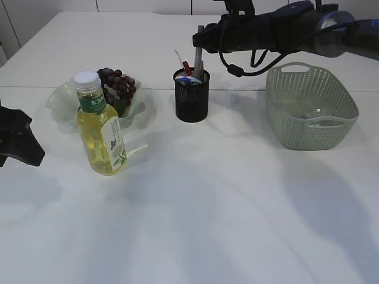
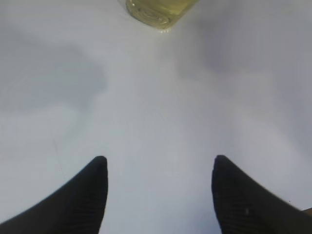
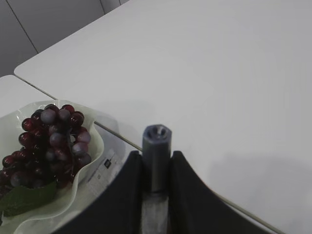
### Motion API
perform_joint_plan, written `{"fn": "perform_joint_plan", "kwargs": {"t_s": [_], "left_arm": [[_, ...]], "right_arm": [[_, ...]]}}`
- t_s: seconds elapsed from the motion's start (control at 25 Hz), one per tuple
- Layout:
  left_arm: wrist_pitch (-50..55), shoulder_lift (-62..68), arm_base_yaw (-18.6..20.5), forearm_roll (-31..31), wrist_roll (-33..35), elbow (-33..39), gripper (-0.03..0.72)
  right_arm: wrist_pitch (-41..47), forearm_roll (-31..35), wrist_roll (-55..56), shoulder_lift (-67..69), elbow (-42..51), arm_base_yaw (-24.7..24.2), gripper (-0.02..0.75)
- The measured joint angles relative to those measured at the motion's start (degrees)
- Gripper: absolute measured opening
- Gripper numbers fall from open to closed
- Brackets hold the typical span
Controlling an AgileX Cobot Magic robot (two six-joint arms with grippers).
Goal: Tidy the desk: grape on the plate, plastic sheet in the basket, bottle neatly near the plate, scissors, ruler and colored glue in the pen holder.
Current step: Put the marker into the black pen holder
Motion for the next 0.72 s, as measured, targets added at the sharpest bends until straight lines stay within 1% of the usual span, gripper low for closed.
{"fn": "perform_joint_plan", "kwargs": {"t_s": [0.12,0.28,0.32,0.4,0.48,0.52,0.6,0.64,0.72], "left_arm": [[0.0,0.0,0.0,0.0,0.0,0.0,0.489],[0.0,0.0,0.0,0.0,0.0,0.0,0.489],[0.0,0.0,0.0,0.0,0.0,0.0,0.489],[0.0,0.0,0.0,0.0,0.0,0.0,0.489],[0.0,0.0,0.0,0.0,0.0,0.0,0.489],[0.0,0.0,0.0,0.0,0.0,0.0,0.489],[0.0,0.0,0.0,0.0,0.0,0.0,0.489],[0.0,0.0,0.0,0.0,0.0,0.0,0.489],[0.0,0.0,0.0,0.0,0.0,0.0,0.489]], "right_arm": [[0.14,0.0,-0.13,0.0,0.0,0.0,0.17],[1.51,0.0,-0.13,0.0,0.0,0.0,0.314],[1.72,0.0,-0.13,0.0,0.0,0.0,0.335],[1.82,-0.12,1.15,0.0,0.0,0.0,0.354],[1.97,-1.59,5.48,0.0,0.0,0.0,0.358],[2.28,-3.92,8.88,-0.11,0.0,-0.1,0.361],[4.17,-11.64,17.36,-0.84,0.0,-0.21,0.364],[5.72,-17.37,21.87,-1.41,0.0,-0.31,0.365],[9.76,-30.37,34.85,-3.45,0.0,-0.35,0.365]]}}
